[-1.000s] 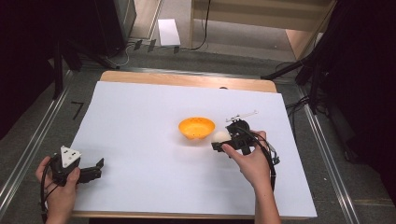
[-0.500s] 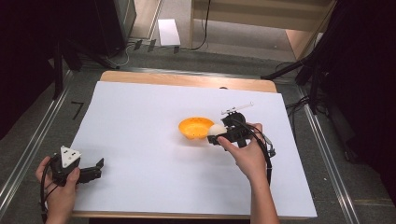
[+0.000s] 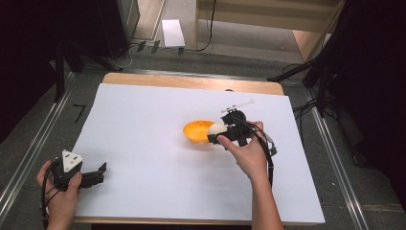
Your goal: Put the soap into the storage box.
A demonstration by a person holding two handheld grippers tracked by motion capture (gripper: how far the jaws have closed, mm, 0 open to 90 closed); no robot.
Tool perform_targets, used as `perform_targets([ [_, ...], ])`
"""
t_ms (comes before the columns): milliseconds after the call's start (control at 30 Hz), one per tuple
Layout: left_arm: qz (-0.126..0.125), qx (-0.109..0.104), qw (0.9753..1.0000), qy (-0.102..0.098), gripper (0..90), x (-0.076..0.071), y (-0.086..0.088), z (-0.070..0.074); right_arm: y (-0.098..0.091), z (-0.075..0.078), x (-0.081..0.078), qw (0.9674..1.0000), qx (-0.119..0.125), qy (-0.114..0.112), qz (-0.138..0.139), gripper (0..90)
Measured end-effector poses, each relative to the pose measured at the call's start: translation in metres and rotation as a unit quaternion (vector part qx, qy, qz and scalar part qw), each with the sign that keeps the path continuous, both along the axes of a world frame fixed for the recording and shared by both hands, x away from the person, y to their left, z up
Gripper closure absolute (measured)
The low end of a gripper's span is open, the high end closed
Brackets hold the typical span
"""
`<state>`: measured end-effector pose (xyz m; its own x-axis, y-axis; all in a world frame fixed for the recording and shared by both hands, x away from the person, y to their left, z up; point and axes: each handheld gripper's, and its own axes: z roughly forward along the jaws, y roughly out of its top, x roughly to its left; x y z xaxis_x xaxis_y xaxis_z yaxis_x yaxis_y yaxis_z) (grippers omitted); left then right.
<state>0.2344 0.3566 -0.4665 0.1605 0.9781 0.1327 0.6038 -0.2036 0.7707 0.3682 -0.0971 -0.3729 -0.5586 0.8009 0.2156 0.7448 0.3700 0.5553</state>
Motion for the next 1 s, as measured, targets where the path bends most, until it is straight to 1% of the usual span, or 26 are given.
perform_targets([
  [167,0.0,0.001,1.0,-0.001,0.0,0.0,0.0,0.0,0.008,0.0,0.003,1.0,0.002,-0.001,0.004,25.5],
  [233,0.0,0.001,1.0,-0.001,0.0,0.0,0.0,0.0,0.011,-0.001,0.005,0.9999,0.003,-0.003,0.01,25.4],
  [400,0.001,0.004,1.0,0.0,0.0,0.0,-0.001,0.0,0.016,-0.001,0.009,0.9999,0.006,-0.005,0.009,25.4],
  [533,0.0,0.004,1.0,0.0,0.0,0.0,-0.001,0.0,0.022,-0.003,0.012,1.0,0.005,-0.003,0.006,25.4],
  [667,-0.001,0.003,1.0,-0.001,0.0,0.0,-0.001,0.0,0.027,-0.005,0.015,0.9999,0.001,-0.004,0.009,25.4],
  [733,-0.001,0.003,1.0,0.0,0.0,0.0,0.0,0.0,0.028,-0.005,0.016,1.0,0.001,0.0,0.008,25.4],
  [900,-0.001,0.001,1.0,-0.001,0.0,0.0,0.0,0.0,0.035,-0.01,0.021,1.0,-0.001,0.004,0.004,25.4],
  [1000,-0.001,0.001,1.0,0.0,0.0,0.0,0.0,0.0,0.037,-0.012,0.023,1.0,-0.003,0.005,0.007,25.4],
])
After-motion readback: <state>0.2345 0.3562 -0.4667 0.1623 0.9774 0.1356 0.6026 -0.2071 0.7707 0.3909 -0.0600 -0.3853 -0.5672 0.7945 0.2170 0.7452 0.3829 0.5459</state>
